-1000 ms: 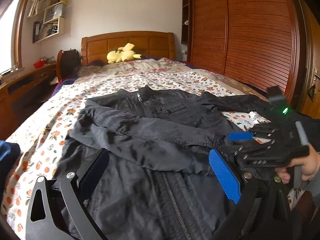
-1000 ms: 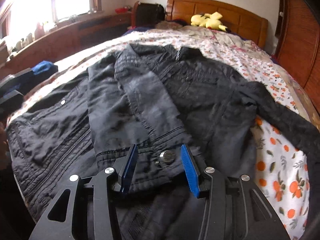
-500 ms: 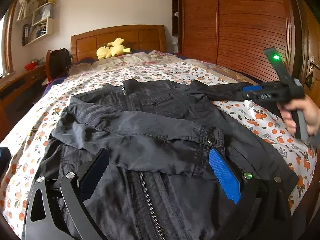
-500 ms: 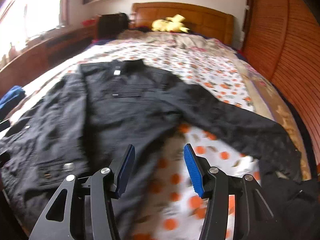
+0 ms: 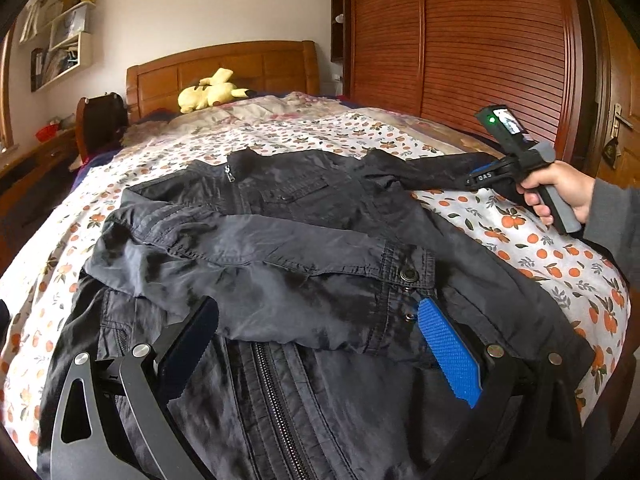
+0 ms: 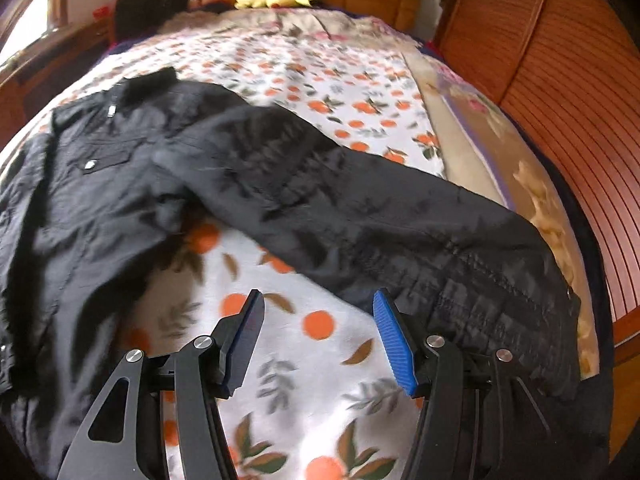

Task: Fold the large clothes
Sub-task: 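Grasp the other sleeve cuff with the right tool and lift it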

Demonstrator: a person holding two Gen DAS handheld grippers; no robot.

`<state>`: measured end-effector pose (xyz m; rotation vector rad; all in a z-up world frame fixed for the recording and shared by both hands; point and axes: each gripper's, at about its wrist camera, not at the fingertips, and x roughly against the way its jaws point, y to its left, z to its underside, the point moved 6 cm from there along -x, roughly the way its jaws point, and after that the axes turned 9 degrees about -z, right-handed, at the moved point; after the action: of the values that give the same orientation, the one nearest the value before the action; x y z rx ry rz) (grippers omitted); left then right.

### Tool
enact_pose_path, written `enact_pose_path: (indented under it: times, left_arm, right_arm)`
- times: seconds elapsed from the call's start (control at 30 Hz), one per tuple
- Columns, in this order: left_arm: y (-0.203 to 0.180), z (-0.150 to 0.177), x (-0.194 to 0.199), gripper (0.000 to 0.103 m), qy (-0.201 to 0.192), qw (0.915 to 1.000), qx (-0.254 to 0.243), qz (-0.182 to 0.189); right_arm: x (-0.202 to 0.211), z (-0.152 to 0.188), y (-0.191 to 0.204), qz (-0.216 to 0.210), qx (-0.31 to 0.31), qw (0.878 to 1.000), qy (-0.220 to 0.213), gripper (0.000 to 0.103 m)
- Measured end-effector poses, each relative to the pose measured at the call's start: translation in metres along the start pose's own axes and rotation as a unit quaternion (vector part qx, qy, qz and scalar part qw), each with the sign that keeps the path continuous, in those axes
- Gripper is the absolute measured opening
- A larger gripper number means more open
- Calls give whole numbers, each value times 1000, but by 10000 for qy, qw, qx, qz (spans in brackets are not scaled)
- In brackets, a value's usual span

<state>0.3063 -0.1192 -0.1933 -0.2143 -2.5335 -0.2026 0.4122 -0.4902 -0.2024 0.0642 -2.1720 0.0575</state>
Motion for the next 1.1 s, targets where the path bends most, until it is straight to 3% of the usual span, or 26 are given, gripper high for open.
enact_pose_path:
  times: [0.27, 0.3, 0.43, 0.57, 0.67, 0.87, 1.1]
  left_arm:
    - [2, -1, 1, 101, 9, 10000, 8, 67]
    - [3, -2, 1, 101, 6, 10000, 21, 76]
    - [3, -2, 3, 101, 9, 10000, 57, 76]
    - [7, -4, 6, 101, -12, 9999, 106, 90]
    - [8, -5, 8, 101, -36, 9999, 125, 89]
    - [12, -7, 10, 101, -68, 9998, 171, 82]
    - [17, -7, 12, 101, -102, 9997, 224, 25]
  right_arm:
    - [-24, 0, -28, 399, -73, 9984, 404, 54]
    - [-26, 0, -30, 435, -79, 9980, 441, 48]
    - [-33, 0, -33, 593, -82, 9967, 551, 4]
    - [-17, -14, -30, 916, 9, 9957, 112, 1]
    - [11, -32, -21, 948, 24, 9942, -510, 1]
    - [65, -64, 33, 546, 459, 9868, -1451, 1]
    - [98, -68, 131, -514, 1189, 9760, -1750, 1]
